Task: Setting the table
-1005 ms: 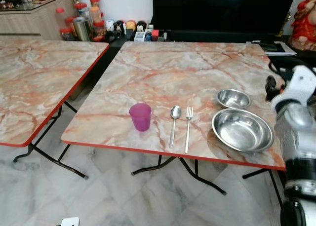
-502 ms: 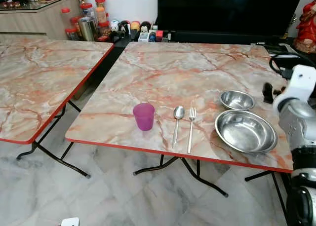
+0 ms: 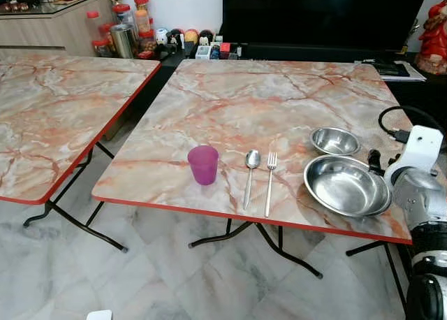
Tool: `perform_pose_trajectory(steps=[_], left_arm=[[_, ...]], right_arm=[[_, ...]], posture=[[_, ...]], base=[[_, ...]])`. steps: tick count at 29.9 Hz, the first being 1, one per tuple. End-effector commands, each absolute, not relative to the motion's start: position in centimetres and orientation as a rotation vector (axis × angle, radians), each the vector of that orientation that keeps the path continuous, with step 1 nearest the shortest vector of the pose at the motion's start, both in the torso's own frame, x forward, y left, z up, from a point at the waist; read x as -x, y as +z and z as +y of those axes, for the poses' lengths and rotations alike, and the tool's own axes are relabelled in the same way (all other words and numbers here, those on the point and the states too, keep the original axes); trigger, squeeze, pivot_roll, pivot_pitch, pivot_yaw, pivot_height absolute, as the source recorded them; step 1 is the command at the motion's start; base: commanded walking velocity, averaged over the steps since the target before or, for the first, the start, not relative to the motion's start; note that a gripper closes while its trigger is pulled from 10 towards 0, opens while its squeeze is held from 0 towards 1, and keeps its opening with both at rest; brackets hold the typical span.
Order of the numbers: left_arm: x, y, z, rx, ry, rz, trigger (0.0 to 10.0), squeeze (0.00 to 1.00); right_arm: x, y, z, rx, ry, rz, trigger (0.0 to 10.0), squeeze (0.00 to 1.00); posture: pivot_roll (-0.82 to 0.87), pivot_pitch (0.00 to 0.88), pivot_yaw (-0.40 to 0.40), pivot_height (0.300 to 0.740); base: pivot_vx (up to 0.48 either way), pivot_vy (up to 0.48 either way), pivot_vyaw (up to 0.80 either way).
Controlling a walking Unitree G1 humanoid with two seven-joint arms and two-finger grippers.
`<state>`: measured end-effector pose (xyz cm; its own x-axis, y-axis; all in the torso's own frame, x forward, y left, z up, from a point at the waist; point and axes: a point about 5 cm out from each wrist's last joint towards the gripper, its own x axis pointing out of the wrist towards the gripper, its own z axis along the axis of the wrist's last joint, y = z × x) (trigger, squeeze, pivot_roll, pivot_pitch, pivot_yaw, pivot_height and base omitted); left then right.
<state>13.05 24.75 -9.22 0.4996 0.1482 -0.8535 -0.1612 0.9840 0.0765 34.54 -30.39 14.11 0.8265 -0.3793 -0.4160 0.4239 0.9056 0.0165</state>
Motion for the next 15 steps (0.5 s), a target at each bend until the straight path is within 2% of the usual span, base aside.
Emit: perform_pose_trajectory(steps=[1, 15], left_arm=[[-12.6, -9.4, 24.7, 0.009, 0.174, 1.056, 10.0, 0.00], [-12.5, -9.4, 24.8, 0.002, 0.166, 1.063, 10.0, 0.00]], right_arm=[[-34.4, 13.8, -30.5, -0.131, -0.437, 0.419, 10.0, 0.00], [-33.9, 11.0, -29.6, -0.196, -0.452, 0.486, 10.0, 0.00]], posture=[[-0.06, 0.000, 0.020, 0.732], [-0.05, 0.000, 0.019, 0.732]], base=[[0.000, 0.000, 0.00], [0.000, 0.000, 0.00]])
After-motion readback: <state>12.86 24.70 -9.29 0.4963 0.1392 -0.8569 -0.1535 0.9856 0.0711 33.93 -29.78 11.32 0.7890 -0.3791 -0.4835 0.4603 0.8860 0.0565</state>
